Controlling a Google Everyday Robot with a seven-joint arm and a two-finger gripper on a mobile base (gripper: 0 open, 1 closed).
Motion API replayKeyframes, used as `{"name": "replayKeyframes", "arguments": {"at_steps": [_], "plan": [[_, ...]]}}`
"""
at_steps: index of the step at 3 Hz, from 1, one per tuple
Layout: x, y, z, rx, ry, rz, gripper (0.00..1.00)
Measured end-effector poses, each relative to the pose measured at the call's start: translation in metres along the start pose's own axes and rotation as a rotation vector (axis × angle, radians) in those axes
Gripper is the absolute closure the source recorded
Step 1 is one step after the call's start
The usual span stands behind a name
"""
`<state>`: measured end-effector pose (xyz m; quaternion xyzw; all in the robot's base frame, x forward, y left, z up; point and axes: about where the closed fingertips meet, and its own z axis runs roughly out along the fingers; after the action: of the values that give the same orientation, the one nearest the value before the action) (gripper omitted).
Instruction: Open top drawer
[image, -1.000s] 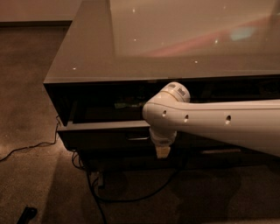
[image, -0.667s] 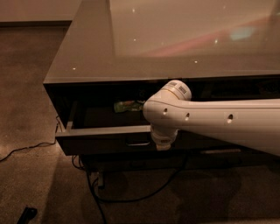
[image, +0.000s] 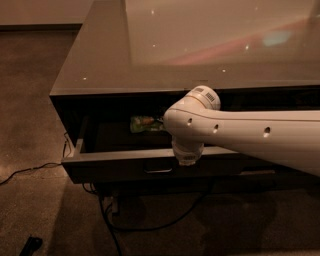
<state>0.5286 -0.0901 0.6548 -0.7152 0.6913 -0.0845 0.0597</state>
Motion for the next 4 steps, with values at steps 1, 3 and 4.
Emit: {"name": "replayKeyframes", "arguments": {"at_steps": [1, 3, 4], "plan": [[0.0, -0.001, -0.006, 0.0, 0.0, 0.0, 0.9], [-0.004, -0.012, -0.007, 0.015, -0.01, -0.006, 0.43], [-0.006, -0.017, -0.006, 0.017, -0.006, -0.01, 0.2]]}}
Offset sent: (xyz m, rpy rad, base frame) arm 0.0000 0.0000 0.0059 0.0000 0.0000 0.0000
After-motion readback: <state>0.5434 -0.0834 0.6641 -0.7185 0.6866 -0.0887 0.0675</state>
